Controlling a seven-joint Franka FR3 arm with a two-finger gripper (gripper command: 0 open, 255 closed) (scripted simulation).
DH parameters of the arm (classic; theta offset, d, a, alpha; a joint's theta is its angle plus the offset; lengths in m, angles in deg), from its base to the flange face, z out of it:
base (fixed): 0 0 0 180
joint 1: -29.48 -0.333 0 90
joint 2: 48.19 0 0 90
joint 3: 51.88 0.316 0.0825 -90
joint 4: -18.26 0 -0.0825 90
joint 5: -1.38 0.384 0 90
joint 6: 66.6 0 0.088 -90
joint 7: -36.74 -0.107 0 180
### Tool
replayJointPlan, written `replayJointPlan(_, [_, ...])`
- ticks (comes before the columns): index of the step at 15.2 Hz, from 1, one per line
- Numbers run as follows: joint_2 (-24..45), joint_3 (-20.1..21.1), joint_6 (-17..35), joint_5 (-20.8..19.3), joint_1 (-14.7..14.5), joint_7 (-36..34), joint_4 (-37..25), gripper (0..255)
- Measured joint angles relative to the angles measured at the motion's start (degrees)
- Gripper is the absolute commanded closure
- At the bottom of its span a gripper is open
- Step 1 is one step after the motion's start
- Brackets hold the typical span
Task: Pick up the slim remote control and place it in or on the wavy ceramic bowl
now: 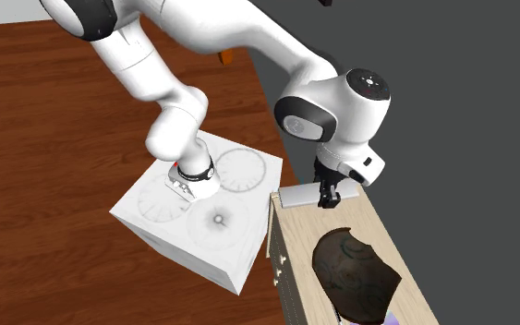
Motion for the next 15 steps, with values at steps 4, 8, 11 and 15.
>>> replayJointPlan(4, [-1.5,0.4,-3.5,-0.1,0.0,-0.3,-2.0,255])
replayJointPlan(8, [-2.7,0.6,-6.9,-0.1,0.0,-0.5,-4.2,255])
replayJointPlan(11, [-3.5,0.7,-9.3,-0.2,0.0,-0.5,-5.8,255])
replayJointPlan(15, [-0.3,-1.2,-10.4,-0.1,0.7,2.3,-10.2,255])
